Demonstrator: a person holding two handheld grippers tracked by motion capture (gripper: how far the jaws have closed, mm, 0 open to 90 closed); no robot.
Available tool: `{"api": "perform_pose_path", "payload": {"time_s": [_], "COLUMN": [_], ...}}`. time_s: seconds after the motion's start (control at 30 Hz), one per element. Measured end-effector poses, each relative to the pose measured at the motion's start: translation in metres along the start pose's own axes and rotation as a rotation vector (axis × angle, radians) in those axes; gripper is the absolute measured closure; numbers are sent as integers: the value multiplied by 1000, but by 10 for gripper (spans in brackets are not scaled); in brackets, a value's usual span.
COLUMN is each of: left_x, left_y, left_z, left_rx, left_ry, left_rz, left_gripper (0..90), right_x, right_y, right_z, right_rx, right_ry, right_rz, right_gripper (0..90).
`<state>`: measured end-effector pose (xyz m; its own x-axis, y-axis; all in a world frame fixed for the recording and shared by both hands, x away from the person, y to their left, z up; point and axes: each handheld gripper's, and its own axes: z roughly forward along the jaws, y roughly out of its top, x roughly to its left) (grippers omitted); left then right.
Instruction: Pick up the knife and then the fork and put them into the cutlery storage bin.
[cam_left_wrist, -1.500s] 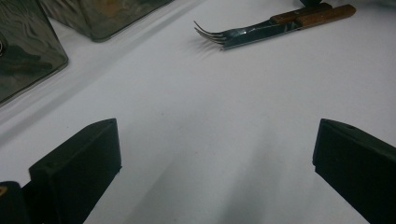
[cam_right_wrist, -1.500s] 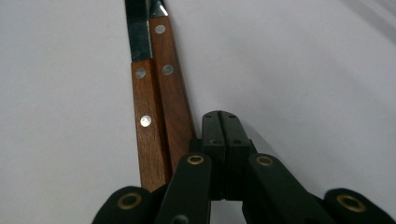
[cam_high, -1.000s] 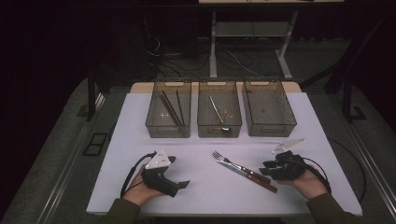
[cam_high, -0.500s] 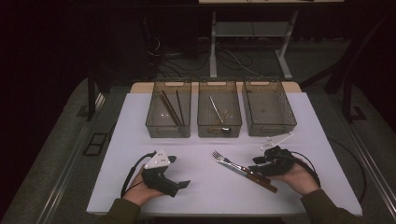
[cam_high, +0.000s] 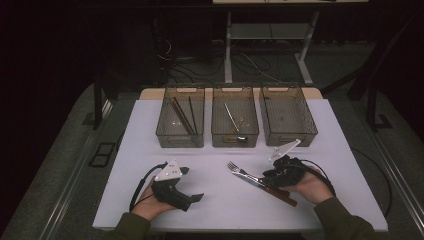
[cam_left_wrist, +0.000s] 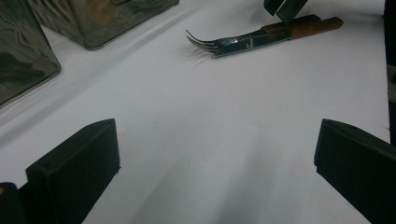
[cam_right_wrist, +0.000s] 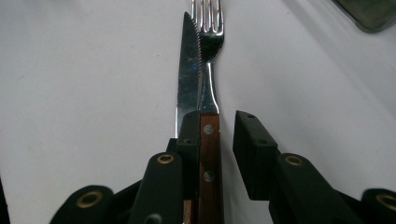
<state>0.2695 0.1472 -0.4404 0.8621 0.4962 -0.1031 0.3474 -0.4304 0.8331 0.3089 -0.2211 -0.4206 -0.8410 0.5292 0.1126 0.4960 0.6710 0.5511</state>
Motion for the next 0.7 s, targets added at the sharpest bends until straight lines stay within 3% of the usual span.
{"api": "perform_pose_path", "payload": {"time_s": [0.7], "left_x": [0], "left_y": [0], "left_z": [0], "left_rx": [-1], "left_ry": [3], "left_rz": [-4], "left_gripper": [0], "right_x": [2], "right_y": [0], "right_z": [10], "right_rx": [62], "right_ry": [-7], "right_rz": [-35], "right_gripper": [740]}}
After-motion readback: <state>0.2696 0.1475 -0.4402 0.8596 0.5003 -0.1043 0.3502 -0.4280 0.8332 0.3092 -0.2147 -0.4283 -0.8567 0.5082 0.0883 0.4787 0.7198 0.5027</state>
